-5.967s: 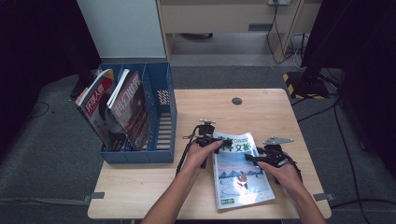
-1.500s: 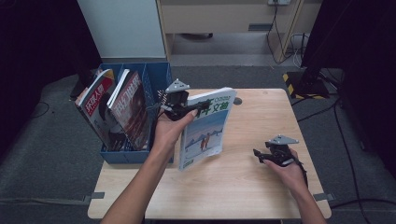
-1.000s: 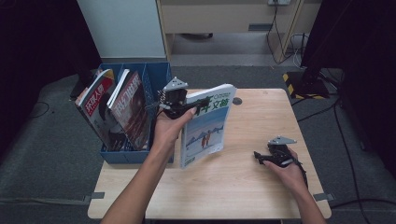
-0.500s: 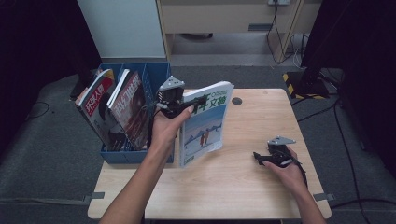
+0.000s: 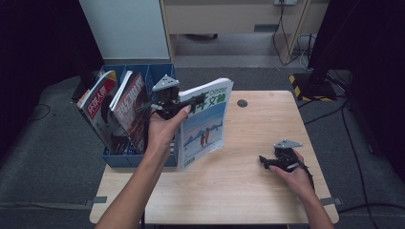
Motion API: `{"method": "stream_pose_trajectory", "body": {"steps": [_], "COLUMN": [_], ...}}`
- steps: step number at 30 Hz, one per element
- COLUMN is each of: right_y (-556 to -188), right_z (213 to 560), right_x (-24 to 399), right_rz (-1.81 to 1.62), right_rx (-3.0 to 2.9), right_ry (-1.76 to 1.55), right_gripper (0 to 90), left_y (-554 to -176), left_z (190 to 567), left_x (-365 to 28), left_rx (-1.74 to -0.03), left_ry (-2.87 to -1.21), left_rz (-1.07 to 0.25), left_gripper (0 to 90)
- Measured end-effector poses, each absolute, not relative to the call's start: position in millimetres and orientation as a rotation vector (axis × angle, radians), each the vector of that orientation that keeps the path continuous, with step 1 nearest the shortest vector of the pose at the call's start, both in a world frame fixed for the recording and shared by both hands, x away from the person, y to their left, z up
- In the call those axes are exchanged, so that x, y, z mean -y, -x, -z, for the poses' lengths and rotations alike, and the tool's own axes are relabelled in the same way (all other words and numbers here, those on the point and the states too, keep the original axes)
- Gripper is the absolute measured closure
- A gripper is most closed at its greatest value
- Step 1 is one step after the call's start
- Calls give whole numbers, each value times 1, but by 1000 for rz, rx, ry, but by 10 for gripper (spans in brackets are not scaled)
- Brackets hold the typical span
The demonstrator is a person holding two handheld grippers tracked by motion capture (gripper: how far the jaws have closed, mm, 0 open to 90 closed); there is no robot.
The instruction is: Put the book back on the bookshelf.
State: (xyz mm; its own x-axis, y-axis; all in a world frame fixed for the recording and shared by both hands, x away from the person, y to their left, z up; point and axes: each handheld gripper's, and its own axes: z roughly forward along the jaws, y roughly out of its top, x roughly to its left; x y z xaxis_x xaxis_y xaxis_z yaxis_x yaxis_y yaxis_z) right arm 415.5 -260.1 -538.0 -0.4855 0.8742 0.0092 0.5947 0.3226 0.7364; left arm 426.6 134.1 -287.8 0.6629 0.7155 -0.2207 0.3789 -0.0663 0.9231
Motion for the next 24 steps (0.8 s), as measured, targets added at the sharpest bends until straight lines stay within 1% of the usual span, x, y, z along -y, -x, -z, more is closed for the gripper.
{"method": "stream_pose_trajectory", "body": {"steps": [10,24], "right_y": [-416,-416], "right_z": [538,538], "right_x": [260,260], "right_rz": [-974,-974], "right_rx": [-2199,-2198], "right_ry": [-1303,-1304], "right_gripper": [197,196], "left_y": [-419,-417], "left_z": [277,275], "left_x": [-141,-152], "left_rx": [-901,-917], "left_ry": [-1660,-1652], "left_rz": [-360,-369], "left_gripper": [734,734]}}
